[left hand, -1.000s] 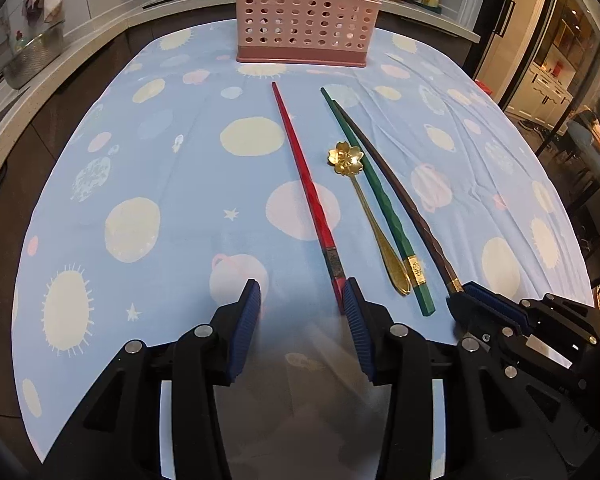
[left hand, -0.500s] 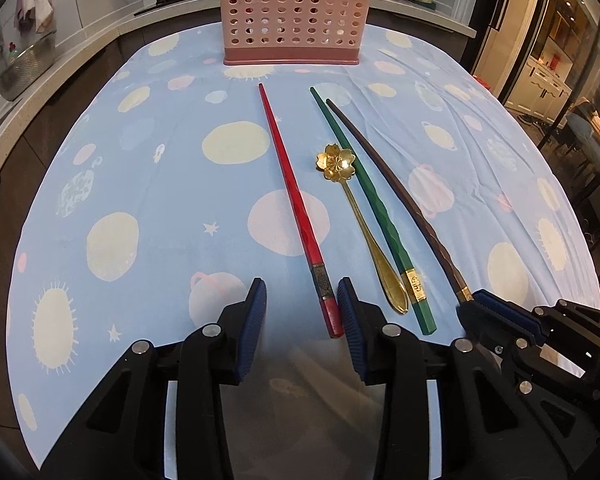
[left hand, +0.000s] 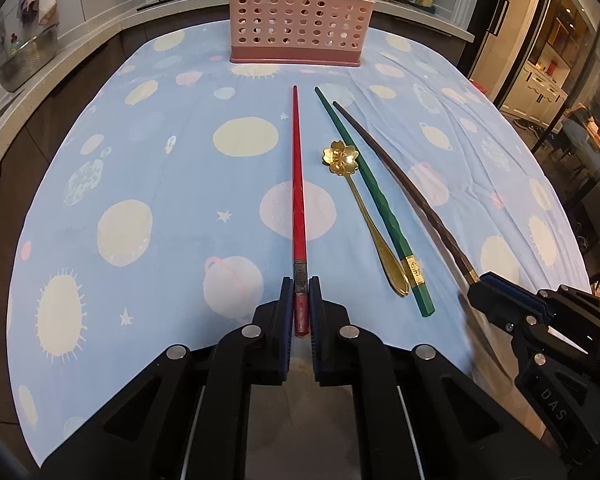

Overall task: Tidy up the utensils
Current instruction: 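Lift both held chopsticks up toward the pink holder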

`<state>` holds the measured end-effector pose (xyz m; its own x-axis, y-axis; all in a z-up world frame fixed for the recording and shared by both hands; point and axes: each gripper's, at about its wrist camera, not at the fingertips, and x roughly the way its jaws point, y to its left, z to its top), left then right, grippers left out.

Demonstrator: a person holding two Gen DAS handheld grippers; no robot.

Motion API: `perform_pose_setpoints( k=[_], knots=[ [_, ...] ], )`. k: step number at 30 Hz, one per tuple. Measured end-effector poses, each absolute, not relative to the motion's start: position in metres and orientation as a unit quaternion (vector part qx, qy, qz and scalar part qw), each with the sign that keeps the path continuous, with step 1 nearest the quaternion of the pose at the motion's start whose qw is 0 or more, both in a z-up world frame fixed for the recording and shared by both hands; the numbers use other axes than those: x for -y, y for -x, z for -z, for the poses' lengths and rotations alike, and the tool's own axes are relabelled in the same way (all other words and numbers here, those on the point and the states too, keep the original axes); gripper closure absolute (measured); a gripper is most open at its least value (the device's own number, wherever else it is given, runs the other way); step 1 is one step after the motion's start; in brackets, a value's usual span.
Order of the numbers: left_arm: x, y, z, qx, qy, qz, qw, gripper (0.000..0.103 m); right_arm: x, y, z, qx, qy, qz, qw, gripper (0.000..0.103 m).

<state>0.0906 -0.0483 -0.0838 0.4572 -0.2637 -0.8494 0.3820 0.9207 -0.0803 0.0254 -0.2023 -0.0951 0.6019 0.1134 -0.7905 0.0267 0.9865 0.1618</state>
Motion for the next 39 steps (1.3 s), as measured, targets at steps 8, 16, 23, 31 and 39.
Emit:
perform_pose_setpoints(
  k=[8, 16, 23, 31, 39],
  knots=[
    [0.033, -0.084, 0.046, -0.450, -0.040, 0.193, 0.871, 0.096, 0.214, -0.023, 0.058, -0.408, -0.103, -0.030, 0.906, 0.096],
    [0.025, -0.089, -0.002, -0.397, -0.027, 0.199, 0.896, 0.096, 0.223, -0.033, 0.007, -0.347, -0.096, -0.025, 0.932, 0.096],
    [0.027, -0.110, -0.042, -0.346, -0.030, 0.191, 0.918, 0.096, 0.229, -0.056, -0.031, -0.300, -0.089, -0.026, 0.950, 0.096],
    [0.028, -0.144, -0.070, -0.315, -0.034, 0.180, 0.931, 0.096, 0.234, -0.088, -0.061, -0.270, -0.083, -0.026, 0.959, 0.096],
    [0.034, -0.177, -0.095, -0.293, -0.039, 0.179, 0.938, 0.096, 0.238, -0.129, -0.090, -0.249, -0.074, -0.029, 0.965, 0.096]
  ],
)
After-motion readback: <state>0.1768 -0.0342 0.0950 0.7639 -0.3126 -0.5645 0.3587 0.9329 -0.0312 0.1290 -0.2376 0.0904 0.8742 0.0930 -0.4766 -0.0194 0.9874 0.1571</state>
